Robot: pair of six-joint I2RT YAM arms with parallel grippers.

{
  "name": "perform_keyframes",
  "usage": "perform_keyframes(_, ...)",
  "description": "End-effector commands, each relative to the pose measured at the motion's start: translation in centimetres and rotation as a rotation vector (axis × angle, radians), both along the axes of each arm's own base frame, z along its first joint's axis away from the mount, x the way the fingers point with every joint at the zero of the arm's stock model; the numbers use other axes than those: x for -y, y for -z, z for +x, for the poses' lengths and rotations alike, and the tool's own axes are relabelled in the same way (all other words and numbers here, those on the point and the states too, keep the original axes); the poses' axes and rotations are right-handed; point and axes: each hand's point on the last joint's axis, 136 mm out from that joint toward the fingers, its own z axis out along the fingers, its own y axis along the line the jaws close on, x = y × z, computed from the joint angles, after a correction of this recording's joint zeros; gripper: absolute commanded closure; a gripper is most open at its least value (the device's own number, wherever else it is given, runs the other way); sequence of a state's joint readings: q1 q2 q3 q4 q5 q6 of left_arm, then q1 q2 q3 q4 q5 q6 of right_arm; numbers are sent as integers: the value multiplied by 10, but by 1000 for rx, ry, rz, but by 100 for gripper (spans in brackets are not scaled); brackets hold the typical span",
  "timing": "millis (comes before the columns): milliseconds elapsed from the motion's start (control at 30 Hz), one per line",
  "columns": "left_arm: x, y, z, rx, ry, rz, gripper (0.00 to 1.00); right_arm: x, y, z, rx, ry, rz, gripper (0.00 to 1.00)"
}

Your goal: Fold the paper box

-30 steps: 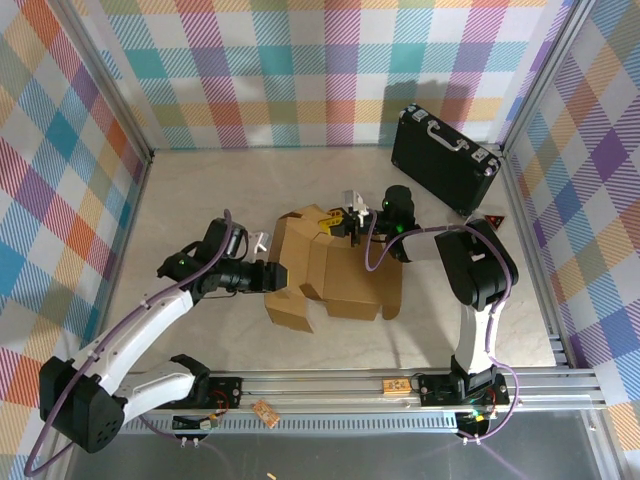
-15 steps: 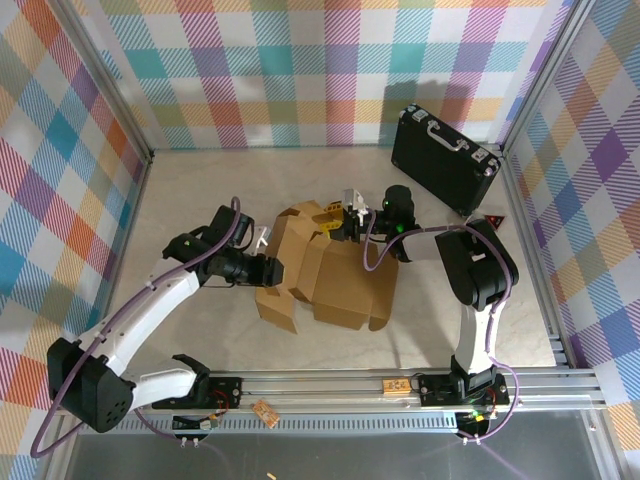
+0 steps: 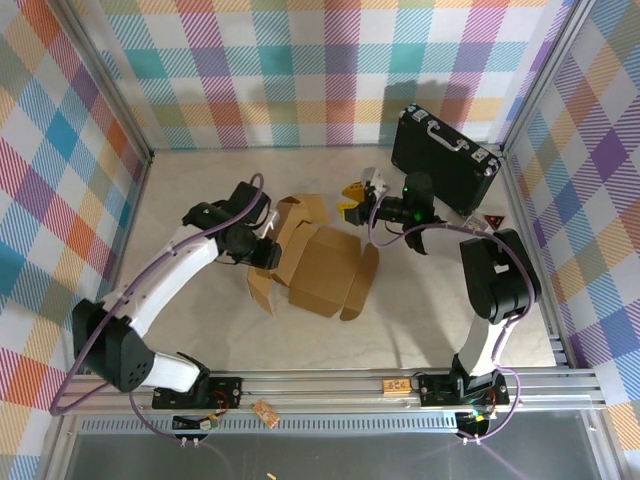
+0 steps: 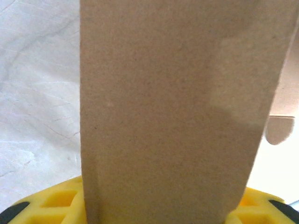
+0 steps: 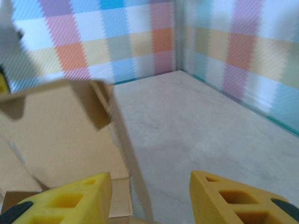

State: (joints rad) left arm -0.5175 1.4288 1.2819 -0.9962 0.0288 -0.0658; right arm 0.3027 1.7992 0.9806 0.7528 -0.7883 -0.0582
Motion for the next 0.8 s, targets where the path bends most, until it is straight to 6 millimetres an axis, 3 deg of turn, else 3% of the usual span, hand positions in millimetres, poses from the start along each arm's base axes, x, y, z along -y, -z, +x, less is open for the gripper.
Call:
perform_keyframes(0,-6,10,-6,-19,64,145,63,21,5,22,-245,168,27,53)
perform_keyframes(233,-8,36,-9,-44,114,326,63,22,36,24,-509,222,13,56)
perform_keyframes(467,-4,40,-12,-42,125,303,63,21,74,13,-606,221,-85,63)
perform_keyframes(600,-1,38,-12,-33,129,284,63,7,95,-6,-650,170,-243,67)
perform_keyframes(767,0,41,-13,-43,133,280,63,-16,99,-28,-663,69,-281,69)
